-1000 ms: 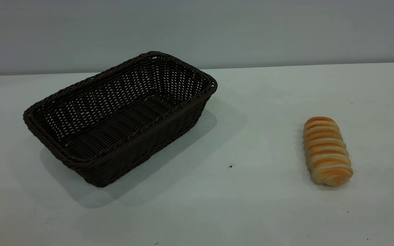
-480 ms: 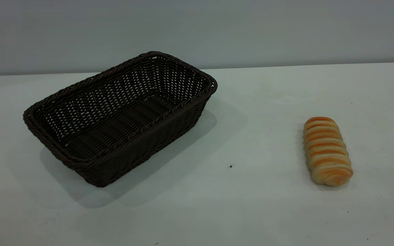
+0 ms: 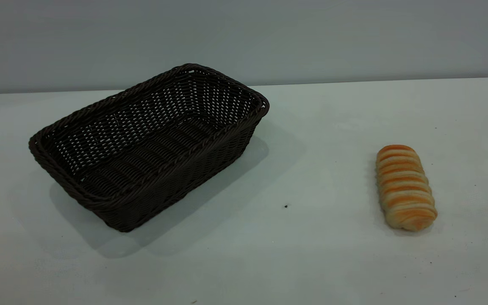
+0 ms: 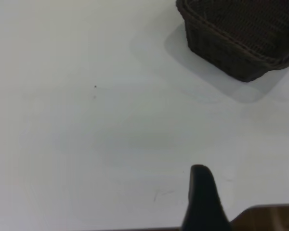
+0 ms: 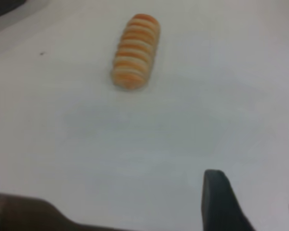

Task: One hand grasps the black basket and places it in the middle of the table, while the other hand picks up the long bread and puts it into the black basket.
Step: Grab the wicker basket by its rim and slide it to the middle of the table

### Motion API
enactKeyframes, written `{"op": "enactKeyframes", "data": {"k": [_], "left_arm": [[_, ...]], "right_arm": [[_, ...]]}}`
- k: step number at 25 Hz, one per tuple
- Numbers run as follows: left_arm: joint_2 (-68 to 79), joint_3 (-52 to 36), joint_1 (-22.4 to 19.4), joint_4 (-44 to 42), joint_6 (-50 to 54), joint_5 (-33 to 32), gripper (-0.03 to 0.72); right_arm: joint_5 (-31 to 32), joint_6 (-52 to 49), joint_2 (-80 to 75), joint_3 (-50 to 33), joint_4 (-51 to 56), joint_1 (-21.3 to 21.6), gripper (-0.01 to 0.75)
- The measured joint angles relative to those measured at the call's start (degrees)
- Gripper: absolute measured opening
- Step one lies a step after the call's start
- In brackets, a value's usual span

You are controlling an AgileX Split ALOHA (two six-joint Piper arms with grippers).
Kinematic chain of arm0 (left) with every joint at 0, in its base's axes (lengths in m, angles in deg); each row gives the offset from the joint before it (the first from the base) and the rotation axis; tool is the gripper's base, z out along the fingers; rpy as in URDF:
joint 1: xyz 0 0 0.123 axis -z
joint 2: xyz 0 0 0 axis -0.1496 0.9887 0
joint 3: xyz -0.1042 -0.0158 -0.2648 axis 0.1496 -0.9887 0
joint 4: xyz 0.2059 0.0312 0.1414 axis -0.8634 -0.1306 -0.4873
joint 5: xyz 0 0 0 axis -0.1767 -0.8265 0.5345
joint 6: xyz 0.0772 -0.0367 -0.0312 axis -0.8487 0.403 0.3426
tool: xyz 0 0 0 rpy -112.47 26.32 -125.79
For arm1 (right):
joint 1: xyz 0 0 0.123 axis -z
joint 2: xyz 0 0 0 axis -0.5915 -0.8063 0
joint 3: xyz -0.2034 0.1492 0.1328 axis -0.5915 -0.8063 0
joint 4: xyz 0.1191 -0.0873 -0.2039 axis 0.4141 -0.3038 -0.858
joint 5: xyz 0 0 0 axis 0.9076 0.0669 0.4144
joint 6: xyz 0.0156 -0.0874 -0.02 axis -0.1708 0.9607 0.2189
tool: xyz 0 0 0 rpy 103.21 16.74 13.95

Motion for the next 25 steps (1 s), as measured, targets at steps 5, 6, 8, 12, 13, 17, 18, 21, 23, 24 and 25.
{"op": "enactKeyframes", "data": {"k": [5, 6, 8, 12, 13, 17, 18, 21, 23, 24, 25], "left_arm": [[2.13, 0.85, 0.00, 0.06, 3.49, 4.60, 0.538], [3.28, 0.98, 0.00, 0.06, 5.44, 7.00, 0.530], [7.25, 1.04, 0.00, -0.48, 8.89, 10.78, 0.517], [19.57, 1.04, 0.00, -3.81, 11.80, 17.42, 0.503], [22.77, 1.04, 0.00, -4.43, 12.33, 19.21, 0.503], [38.24, 1.04, 0.00, -4.96, 15.67, 26.47, 0.503], [42.22, 1.04, 0.00, -4.96, 16.61, 28.49, 0.503], [53.24, 1.04, 0.00, -4.96, 19.08, 34.06, 0.503], [60.77, 1.11, 0.00, -4.96, 21.35, 37.70, 0.503], [63.82, 1.51, 0.00, -4.90, 22.62, 39.24, 0.503], [67.36, 2.17, 0.00, -4.51, 23.63, 40.64, 0.503]], "right_arm": [[-0.72, -0.80, -0.24, 0.18, -0.15, -4.43, 0.333], [-1.52, -1.17, -0.73, 0.45, -0.20, -5.17, 0.333], [-4.79, -1.61, -2.90, 1.03, -0.43, -6.17, 0.333], [-11.17, -1.68, -9.94, 1.29, -1.16, -6.93, 0.333], [-12.08, -1.68, -11.76, 1.29, -1.39, -6.93, 0.333], [-16.29, -1.68, -20.37, 1.29, -1.52, -6.93, 0.354], [-17.26, -1.68, -22.43, 1.29, -1.58, -6.93, 0.365], [-19.59, -1.63, -27.45, 1.29, -1.58, -6.93, 0.405], [-20.73, -1.63, -29.90, 1.29, -1.64, -6.93, 0.427], [-21.18, -1.63, -30.57, 1.29, -1.58, -6.93, 0.434], [-21.71, -1.63, -31.05, 1.29, -1.58, -6.93, 0.439]]}}
